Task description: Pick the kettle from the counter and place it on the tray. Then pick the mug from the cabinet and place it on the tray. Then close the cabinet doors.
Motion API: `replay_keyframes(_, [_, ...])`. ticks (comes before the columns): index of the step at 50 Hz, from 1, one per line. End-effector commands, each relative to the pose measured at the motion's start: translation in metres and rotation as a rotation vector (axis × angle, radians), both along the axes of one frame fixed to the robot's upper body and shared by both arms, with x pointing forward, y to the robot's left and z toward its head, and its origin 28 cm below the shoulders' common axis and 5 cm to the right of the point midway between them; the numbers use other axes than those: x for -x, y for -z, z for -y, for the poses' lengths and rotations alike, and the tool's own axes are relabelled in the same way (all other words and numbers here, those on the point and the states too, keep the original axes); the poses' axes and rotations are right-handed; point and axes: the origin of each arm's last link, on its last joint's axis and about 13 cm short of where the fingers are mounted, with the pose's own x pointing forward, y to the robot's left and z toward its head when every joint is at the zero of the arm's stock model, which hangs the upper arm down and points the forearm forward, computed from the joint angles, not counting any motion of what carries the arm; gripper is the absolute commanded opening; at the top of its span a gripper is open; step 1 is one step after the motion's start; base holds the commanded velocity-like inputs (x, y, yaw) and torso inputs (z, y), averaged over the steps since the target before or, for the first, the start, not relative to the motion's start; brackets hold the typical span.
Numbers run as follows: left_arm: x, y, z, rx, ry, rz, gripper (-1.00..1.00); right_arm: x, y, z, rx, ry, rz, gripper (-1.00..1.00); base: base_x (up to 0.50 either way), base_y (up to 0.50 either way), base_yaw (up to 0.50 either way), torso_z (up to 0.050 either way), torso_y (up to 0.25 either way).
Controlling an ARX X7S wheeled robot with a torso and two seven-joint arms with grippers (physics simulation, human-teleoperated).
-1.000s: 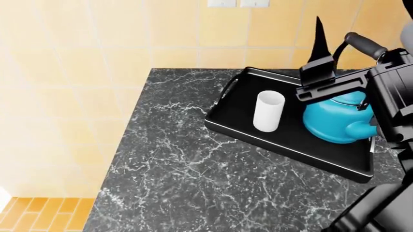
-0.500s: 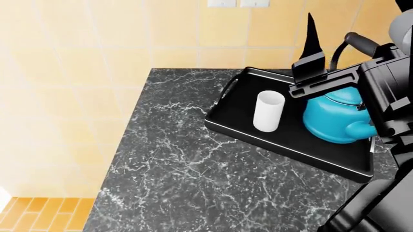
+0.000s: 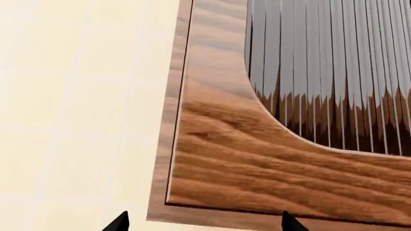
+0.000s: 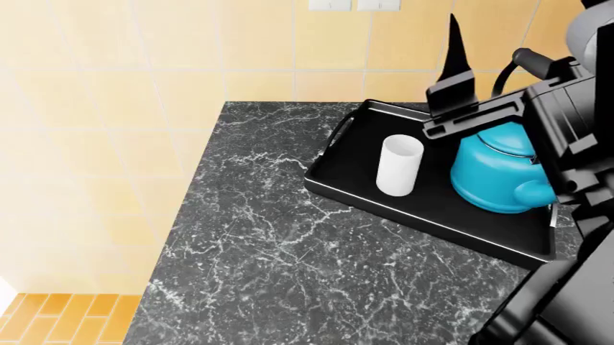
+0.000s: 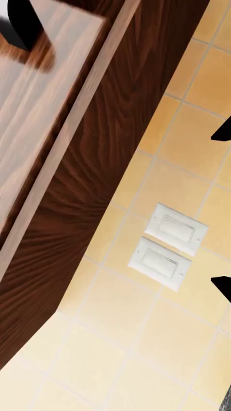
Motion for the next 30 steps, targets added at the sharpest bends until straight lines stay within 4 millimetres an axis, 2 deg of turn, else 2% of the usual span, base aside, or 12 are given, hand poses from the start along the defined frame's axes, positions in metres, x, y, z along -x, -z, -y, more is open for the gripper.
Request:
replay_keyframes(1, [0.002,0.018,-0.003,-0.015,0.003,-0.019,1.00,-0.002,-0.001,-0.001,0.005,-0.001,0.001,1.00,0.00,0.00,0.00,0.000,0.000])
replay_keyframes(17, [0.012,0.033,-0.007,-0.042,0.010,-0.008,1.00,-0.003,-0.003,-0.002,0.009,-0.001,0.002,1.00,0.00,0.00,0.00,0.000,0.000])
replay_keyframes(30, [0.000,0.048,-0.013,-0.050,-0.020,-0.058,1.00,-0.003,-0.007,-0.003,0.007,-0.002,0.008,1.00,0.00,0.00,0.00,0.000,0.000])
